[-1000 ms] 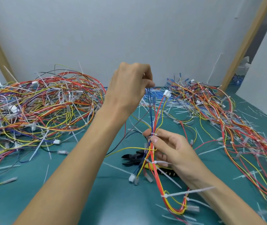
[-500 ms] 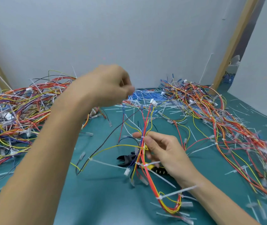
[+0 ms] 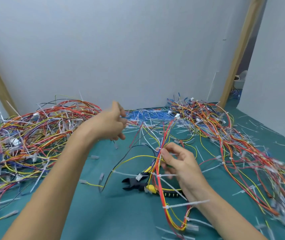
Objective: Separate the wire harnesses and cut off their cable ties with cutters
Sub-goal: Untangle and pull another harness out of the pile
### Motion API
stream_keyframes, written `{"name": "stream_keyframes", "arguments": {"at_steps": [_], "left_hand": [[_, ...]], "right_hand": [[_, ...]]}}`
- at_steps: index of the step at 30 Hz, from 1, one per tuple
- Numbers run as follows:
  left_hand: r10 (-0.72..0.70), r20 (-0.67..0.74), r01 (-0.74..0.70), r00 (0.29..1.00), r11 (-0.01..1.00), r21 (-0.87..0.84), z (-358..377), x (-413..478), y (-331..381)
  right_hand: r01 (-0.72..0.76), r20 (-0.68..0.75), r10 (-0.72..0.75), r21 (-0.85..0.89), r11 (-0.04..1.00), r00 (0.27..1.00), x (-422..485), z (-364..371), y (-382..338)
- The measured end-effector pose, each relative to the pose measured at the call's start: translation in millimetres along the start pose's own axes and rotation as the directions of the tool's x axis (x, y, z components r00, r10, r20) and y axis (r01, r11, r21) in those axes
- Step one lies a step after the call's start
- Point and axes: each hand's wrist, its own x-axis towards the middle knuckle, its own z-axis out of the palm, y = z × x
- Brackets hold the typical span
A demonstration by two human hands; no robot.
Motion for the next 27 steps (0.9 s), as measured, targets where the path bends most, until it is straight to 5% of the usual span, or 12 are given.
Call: {"name": "stream_keyframes", "arguments": {"at_steps": [3, 6, 11, 21, 27], "left_hand": [[-0.006, 0.220, -0.010, 0.975, 0.997, 0.071, 9, 3, -9], [0.121, 0.446, -0.046, 0.887, 0.983, -0.176, 22, -1, -9], [0.259, 0.335, -0.101, 0.906, 0.900, -0.423, 10, 0, -12], [0.273, -0.036, -0.263, 0.961, 0.871, -0.415, 3, 5, -3], [0.237, -0.013, -0.236, 0.971, 0.957, -0.167, 1, 7, -4]], "right_hand": [[-0.001, 0.015, 0.000, 0.059, 0.998, 1.000, 1, -1, -4], [0.029, 0.017, -0.030, 0.088, 0.996, 0.999, 1, -4, -8], [0.032, -0.019, -0.030, 0.130, 0.991, 0.999, 6, -11, -10], [0.061, -0.038, -0.058, 0.075, 0.995, 0.998, 8, -15, -10], [0.091, -0.074, -0.086, 0.077, 0.993, 0.994, 8, -18, -13]]}}
